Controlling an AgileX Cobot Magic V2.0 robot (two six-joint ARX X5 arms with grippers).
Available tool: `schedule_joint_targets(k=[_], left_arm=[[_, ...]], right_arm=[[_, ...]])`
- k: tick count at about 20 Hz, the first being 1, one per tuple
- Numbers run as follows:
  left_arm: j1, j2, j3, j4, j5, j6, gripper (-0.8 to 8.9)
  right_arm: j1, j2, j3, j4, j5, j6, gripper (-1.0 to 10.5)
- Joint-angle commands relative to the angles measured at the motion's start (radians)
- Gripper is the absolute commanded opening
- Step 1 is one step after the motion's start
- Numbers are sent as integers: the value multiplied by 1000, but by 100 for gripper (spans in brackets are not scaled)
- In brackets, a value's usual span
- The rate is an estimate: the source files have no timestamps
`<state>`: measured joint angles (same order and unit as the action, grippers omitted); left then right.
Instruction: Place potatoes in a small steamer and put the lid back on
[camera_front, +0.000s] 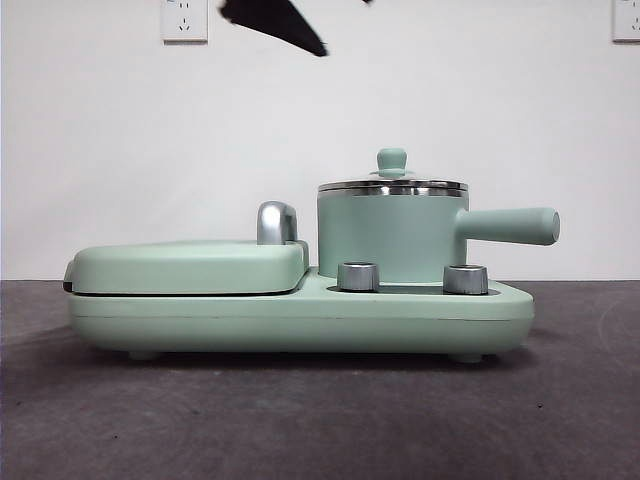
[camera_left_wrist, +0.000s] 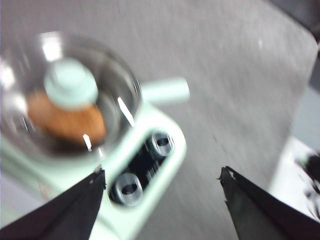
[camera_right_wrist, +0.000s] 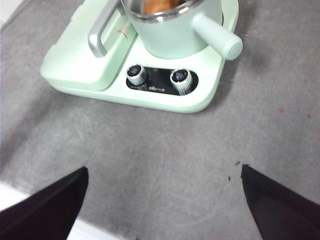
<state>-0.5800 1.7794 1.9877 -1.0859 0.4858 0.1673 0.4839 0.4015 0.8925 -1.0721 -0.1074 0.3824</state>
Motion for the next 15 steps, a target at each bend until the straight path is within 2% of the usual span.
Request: schedule_joint_targets(k=[1, 6, 12, 15], left_arm=[[-6, -27, 21, -122, 2, 4, 375], [-6, -103, 18, -313, 2, -5, 374], [-18, -249, -31, -341, 2, -5, 374], [-23, -352, -111, -350, 2, -6, 374]], right_arm=[[6, 2, 9, 35, -7, -10, 474], [6, 2, 9, 78, -29, -36, 474], [6, 2, 9, 151, -158, -57, 474], [6, 2, 9, 159, -185, -58, 474]])
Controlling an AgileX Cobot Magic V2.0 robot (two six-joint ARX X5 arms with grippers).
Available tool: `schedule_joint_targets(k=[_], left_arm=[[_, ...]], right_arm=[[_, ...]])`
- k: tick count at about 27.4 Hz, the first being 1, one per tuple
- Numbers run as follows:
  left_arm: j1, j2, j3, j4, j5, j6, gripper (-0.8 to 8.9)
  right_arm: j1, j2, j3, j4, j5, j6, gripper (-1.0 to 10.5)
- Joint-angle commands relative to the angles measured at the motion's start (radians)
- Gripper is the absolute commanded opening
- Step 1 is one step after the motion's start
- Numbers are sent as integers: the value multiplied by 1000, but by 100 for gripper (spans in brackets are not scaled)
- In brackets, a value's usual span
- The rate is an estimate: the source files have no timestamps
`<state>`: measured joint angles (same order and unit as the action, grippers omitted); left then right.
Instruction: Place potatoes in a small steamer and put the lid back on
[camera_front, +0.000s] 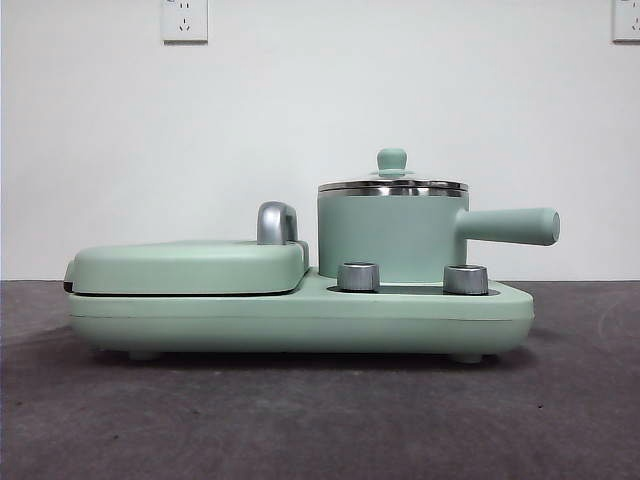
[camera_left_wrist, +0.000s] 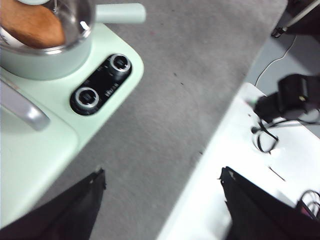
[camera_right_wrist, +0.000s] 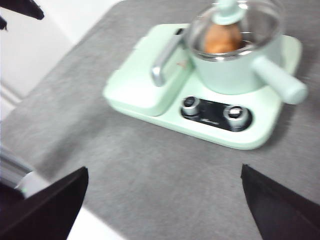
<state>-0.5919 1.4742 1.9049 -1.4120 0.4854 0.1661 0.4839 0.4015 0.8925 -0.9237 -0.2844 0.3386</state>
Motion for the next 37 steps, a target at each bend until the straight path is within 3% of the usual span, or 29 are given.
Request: schedule_joint_targets(k=[1, 9, 15, 20, 27, 28, 30, 31, 32, 37], left_arm=[[-11, -82, -59, -23, 2, -8, 374], [-10, -396, -348, 17, 2, -85, 374], [0, -625, -510, 252, -2, -228, 374], [11, -780, -626, 412, -139, -266, 374], [11, -892, -732, 424, -251, -281, 365], [11, -898, -738, 422, -251, -285, 317], [11, -901, -739, 407, -251, -286, -1], [11, -901, -739, 403, -251, -288, 25], [11, -901, -739, 400, -251, -289, 18], [11, -901, -739, 381, -251, -294, 20]], right_arm=[[6, 2, 9, 10, -8, -14, 474], [6, 2, 9, 11, -5, -40, 474], [6, 2, 9, 10, -8, -60, 474], [6, 2, 9, 11, -9, -64, 474], [6, 2, 9, 11, -7, -67, 474], [6, 2, 9, 11, -7, -66, 442], [6, 2, 9, 10, -8, -66, 104], [6, 2, 9, 10, -6, -67, -19], [6, 2, 9, 11, -4, -66, 27], [6, 1, 9, 11, -4, -63, 25]])
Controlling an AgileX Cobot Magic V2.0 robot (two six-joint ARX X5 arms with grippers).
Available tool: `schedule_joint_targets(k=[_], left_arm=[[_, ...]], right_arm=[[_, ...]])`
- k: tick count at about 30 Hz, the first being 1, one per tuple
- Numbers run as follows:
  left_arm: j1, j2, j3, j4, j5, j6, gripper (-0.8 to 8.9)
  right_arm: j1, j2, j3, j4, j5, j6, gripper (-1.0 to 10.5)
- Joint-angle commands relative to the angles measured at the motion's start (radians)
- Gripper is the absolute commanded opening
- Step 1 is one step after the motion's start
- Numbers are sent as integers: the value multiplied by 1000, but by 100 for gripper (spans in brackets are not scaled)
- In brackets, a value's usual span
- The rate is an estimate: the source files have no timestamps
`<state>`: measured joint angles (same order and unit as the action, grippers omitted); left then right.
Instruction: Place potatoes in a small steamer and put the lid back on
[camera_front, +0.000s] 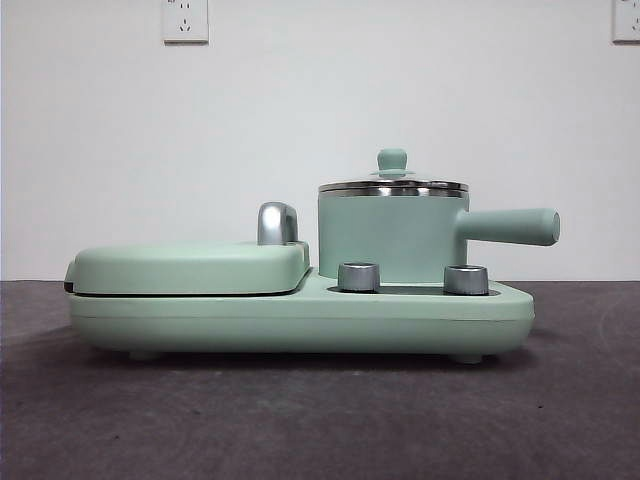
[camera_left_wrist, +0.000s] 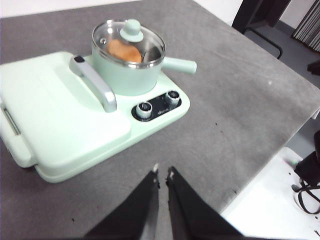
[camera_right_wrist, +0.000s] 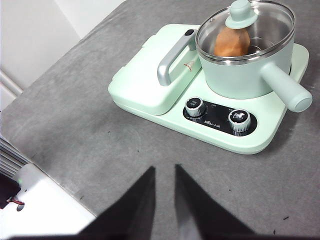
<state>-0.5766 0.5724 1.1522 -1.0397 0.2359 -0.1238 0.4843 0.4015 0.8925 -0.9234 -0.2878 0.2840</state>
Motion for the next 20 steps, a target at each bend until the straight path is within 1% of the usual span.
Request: schedule_joint_targets(k=[1, 15, 18, 20], left_arm=[[-4, 1, 13, 11, -2, -5, 20], [4, -4, 8, 22, -2, -4, 20], [43, -7, -6, 41, 2, -4, 20], [96, -24, -60, 101, 12, -4, 20]], right_arm=[[5, 1, 9, 10, 0, -9, 25], [5, 1, 9, 10, 0, -9, 25], [5, 1, 9, 10, 0, -9, 26], [5, 1, 9, 10, 0, -9, 25]])
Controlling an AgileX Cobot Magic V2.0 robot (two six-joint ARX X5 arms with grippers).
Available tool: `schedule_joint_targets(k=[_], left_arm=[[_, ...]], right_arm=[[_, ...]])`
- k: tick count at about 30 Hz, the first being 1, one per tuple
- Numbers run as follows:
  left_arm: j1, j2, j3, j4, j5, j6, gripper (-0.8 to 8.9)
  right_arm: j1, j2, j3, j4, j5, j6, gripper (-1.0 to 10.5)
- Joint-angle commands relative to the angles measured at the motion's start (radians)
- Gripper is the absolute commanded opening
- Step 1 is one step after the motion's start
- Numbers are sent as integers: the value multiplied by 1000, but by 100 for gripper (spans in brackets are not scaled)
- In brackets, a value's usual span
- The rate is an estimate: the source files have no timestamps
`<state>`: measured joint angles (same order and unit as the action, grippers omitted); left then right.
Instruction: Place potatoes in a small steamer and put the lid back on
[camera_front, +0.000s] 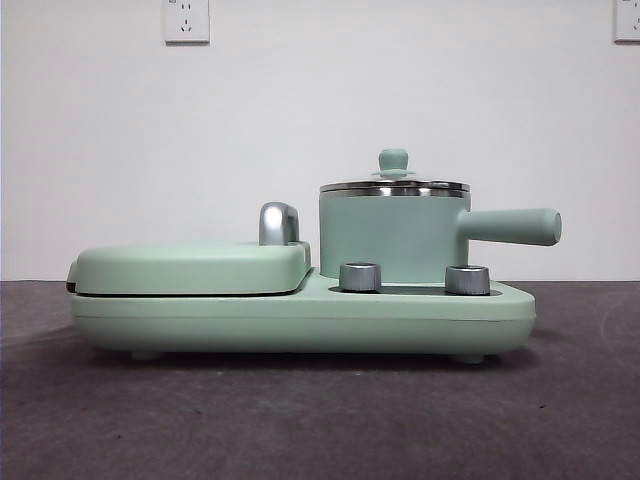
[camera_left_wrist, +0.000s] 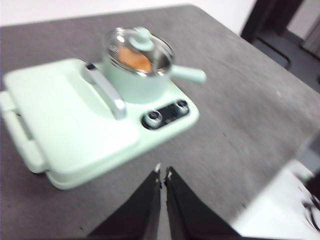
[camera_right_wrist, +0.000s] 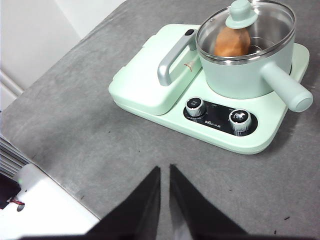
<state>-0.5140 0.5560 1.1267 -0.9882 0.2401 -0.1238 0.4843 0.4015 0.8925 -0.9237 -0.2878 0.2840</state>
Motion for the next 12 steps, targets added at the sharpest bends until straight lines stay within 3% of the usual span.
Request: schedule_joint_targets(k=[1, 6, 12], left_arm=[[63, -22, -69, 89, 8, -4, 20], [239, -170, -332, 350, 7, 3, 19], [364, -347, -662, 671, 6, 7, 20]], right_arm=[[5, 1, 9, 11, 0, -9, 25], [5, 1, 9, 11, 0, -9, 25], [5, 1, 9, 11, 0, -9, 26]])
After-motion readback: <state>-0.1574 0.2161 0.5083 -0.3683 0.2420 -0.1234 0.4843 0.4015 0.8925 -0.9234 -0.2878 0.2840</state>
